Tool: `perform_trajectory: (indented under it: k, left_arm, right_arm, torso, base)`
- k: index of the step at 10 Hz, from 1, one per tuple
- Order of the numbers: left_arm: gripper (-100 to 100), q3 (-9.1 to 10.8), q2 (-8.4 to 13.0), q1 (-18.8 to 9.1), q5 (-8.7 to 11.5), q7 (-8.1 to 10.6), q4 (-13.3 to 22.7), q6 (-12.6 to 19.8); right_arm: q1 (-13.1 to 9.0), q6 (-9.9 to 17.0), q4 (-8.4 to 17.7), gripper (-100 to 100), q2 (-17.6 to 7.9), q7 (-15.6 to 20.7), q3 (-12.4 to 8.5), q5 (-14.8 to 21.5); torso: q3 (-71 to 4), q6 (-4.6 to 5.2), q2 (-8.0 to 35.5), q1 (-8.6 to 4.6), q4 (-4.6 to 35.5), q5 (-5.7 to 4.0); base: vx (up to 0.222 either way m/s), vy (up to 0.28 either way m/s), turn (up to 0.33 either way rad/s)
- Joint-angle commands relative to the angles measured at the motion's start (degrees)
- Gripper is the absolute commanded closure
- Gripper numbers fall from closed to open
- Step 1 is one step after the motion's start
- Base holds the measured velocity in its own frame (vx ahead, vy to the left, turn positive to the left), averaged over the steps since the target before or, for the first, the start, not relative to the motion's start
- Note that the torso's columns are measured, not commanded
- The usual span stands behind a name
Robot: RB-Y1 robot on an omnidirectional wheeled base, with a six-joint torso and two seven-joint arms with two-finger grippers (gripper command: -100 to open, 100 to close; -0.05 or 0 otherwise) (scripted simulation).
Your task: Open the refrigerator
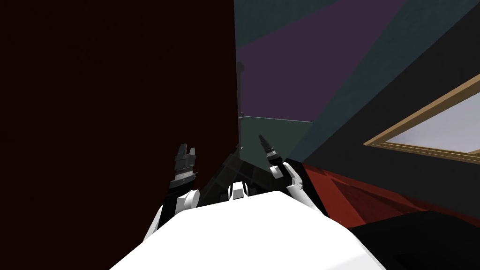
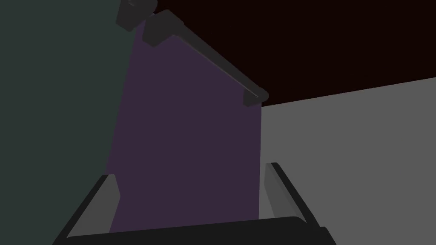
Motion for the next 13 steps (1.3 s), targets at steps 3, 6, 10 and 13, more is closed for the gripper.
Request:
perform_trajectory:
  k: [3,6,10,13]
  left_arm:
    - [0,0.00,0.00,0.00,0.00,0.00,0.00,0.00]
    - [0,0.00,0.00,0.00,0.00,0.00,0.00,0.00]
    - [0,0.00,0.00,0.00,0.00,0.00,0.00,0.00]
    - [0,0.01,0.01,0.00,0.00,0.00,0.00,0.00]
  right_arm:
    - [-6.51,2.71,7.40,-100,-5.64,3.36,1.54,3.96]
    - [-10.42,4.35,11.78,-100,-9.04,5.26,2.45,6.30]
    - [-16.32,6.99,18.24,-100,-14.62,8.12,3.84,9.86]
    - [-18.56,7.92,21.43,-100,-16.59,9.05,4.31,11.05]
  torso:
    - [0.09,0.01,0.14,-0.04,0.04,-0.01]
    - [0.05,0.04,0.09,-0.10,0.02,-0.01]
    - [0.08,0.01,0.14,-0.02,0.04,0.00]
    - [0.09,0.05,0.14,-0.28,0.03,-0.07]
  base:
    - [0.009,0.106,0.084]
    - [0.018,0.115,0.071]
    - [0.024,0.112,0.093]
    - [0.013,0.063,0.037]
